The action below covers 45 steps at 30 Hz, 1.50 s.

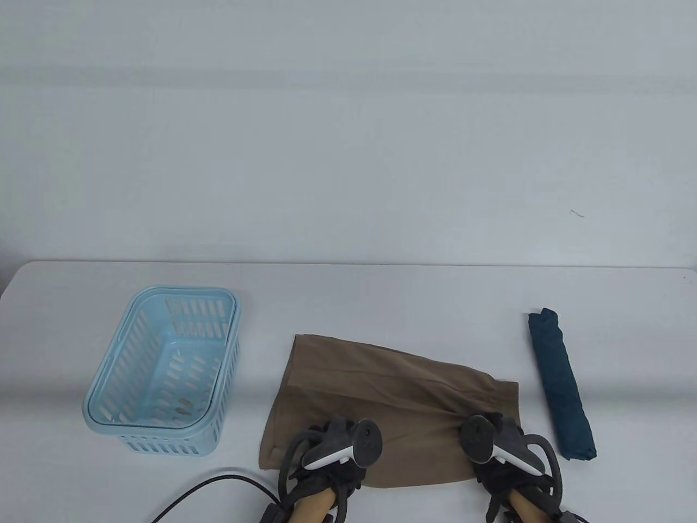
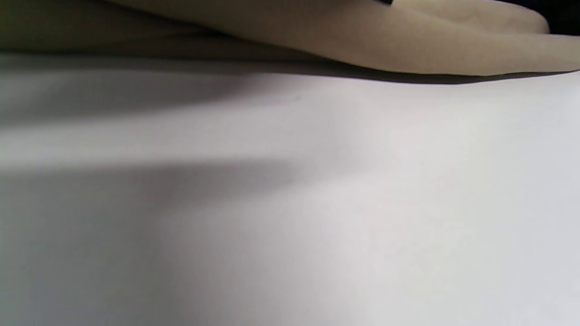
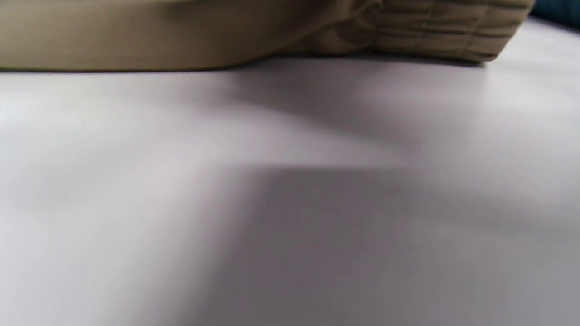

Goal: Roll shorts into tight roll

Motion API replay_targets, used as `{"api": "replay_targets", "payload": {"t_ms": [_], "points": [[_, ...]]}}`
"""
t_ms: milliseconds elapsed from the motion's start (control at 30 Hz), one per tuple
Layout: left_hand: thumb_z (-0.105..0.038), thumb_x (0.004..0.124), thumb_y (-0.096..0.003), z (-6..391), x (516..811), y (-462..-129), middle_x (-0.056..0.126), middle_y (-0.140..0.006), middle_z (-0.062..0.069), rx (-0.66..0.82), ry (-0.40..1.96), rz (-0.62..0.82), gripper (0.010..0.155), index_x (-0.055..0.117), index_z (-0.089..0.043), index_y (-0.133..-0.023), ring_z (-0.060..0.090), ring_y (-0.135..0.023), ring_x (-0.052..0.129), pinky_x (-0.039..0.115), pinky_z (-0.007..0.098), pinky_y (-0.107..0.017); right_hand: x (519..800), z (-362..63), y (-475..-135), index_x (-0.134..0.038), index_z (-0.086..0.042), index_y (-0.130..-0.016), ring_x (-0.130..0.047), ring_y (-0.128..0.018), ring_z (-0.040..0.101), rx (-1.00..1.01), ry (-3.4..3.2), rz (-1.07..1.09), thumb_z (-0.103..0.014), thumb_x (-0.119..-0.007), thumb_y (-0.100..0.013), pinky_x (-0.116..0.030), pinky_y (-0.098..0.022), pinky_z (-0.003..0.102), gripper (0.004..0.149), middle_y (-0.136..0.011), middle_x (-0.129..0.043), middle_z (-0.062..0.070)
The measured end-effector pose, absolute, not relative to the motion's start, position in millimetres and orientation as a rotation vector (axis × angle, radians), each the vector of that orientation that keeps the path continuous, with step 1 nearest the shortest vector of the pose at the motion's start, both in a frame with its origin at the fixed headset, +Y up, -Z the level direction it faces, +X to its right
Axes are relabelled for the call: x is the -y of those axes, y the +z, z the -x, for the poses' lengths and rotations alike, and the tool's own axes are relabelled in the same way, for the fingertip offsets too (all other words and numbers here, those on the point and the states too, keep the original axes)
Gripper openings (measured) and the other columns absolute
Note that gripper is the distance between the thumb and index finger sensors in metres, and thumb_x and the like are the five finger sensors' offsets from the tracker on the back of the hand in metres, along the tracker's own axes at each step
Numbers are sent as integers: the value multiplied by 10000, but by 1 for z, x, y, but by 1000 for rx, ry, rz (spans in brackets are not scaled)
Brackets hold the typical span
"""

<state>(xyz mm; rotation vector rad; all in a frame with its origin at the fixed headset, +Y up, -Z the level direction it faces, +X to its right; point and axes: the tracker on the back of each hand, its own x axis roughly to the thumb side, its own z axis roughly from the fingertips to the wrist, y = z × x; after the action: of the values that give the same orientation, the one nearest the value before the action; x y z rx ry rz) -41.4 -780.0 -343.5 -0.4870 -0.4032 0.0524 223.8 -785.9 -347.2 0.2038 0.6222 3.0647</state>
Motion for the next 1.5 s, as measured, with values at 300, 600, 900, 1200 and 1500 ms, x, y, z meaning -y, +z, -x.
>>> {"api": "replay_targets", "payload": {"t_ms": [300,600,900,1200,1500], "points": [[-351,583,-560,43,773,-357,468,-1140,152,364,30,482,550,491,-171,-1072,488,-1050,489,343,726,-683,784,-219,-346,-390,-191,-1064,-257,-1068,379,-633,3096,-202,-228,-542,-547,-273,-733,639,541,-1149,-322,95],[-380,589,-561,33,763,-381,556,-1113,144,278,-66,551,528,561,-167,-1043,485,-1036,590,370,727,-683,775,-207,-344,-479,-151,-1047,-362,-1036,416,-675,3077,-235,-224,-562,-543,-338,-721,648,517,-1116,-429,145],[-372,602,-557,19,759,-408,655,-1041,209,235,-123,578,499,663,-97,-968,504,-985,690,407,744,-672,768,-196,-345,-556,-109,-1019,-456,-979,428,-740,3012,-245,-251,-583,-547,-399,-720,612,495,-1063,-505,190],[-357,608,-556,10,763,-427,585,-1056,238,226,-170,591,487,631,-48,-931,532,-998,633,394,748,-674,764,-186,-345,-605,-76,-995,-545,-923,453,-773,2980,-305,-268,-597,-546,-464,-694,621,488,-1005,-566,226],[-344,625,-552,8,766,-445,526,-1069,255,218,-192,596,492,591,-27,-927,541,-1010,580,368,752,-675,763,-175,-341,-594,-72,-999,-588,-880,443,-810,2916,-391,-279,-596,-548,-492,-672,606,497,-975,-569,235]]}}
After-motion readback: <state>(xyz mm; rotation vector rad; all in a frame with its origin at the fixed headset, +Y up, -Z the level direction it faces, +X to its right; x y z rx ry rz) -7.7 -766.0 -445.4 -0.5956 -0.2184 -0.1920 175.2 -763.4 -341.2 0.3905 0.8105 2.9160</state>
